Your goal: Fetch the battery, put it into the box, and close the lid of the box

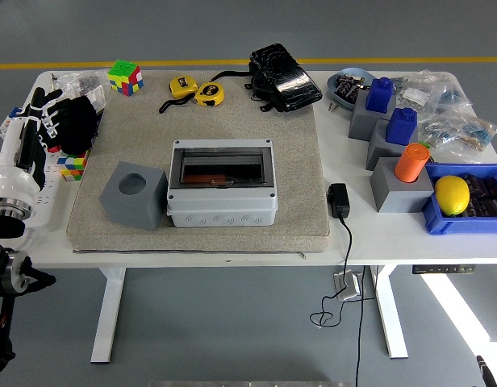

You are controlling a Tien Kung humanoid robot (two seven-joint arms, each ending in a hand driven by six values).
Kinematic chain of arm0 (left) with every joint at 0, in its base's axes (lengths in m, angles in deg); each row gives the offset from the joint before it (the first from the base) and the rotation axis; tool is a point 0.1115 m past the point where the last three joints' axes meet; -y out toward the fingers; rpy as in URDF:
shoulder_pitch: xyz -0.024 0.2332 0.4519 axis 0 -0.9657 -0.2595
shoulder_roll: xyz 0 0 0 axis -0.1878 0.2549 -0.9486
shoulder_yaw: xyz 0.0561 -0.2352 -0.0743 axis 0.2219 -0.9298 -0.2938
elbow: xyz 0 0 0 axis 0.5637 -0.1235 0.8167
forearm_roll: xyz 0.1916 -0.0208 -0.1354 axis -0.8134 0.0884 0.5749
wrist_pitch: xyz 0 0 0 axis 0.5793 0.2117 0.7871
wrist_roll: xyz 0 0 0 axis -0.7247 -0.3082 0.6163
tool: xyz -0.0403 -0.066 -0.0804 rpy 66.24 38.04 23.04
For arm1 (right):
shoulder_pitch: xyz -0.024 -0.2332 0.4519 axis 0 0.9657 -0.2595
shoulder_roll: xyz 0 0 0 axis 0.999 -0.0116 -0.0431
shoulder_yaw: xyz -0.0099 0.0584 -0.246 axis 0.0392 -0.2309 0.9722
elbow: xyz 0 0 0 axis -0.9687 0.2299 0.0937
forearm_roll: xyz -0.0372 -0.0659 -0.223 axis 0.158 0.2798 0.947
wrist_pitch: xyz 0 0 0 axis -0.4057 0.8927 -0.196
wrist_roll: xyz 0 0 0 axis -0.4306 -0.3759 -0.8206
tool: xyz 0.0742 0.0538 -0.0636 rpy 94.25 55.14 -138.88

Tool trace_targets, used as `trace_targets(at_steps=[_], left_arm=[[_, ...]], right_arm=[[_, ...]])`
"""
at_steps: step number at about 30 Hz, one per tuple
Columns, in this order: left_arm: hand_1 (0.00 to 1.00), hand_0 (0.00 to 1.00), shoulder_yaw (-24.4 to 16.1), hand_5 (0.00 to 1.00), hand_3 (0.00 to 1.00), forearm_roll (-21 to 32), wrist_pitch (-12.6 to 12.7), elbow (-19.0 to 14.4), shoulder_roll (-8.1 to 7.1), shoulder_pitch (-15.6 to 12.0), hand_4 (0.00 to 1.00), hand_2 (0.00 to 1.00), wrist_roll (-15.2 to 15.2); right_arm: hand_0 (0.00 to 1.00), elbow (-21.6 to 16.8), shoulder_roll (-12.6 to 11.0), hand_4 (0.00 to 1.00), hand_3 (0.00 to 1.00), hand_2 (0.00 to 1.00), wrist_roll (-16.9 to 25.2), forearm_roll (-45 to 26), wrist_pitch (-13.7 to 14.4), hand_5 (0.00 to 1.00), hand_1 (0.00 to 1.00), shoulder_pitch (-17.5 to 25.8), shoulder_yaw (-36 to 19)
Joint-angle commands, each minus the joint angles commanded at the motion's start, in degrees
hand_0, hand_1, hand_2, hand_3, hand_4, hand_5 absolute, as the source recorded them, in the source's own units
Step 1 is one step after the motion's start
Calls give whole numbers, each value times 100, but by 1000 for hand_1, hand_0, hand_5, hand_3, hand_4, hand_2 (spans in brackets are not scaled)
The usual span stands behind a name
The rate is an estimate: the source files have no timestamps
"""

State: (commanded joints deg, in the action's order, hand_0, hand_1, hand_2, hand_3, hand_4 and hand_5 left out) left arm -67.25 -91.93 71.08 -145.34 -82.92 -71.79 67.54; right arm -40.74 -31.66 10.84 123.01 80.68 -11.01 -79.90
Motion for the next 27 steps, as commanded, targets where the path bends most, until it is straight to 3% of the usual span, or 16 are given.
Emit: trace_targets(at_steps=[27], left_arm=[[802, 783, 3, 959, 795, 24, 50, -18, -15, 1, 998, 785, 24]], right_arm=[[822, 0, 2, 998, 794, 758, -12, 17, 2, 998, 773, -17, -29]])
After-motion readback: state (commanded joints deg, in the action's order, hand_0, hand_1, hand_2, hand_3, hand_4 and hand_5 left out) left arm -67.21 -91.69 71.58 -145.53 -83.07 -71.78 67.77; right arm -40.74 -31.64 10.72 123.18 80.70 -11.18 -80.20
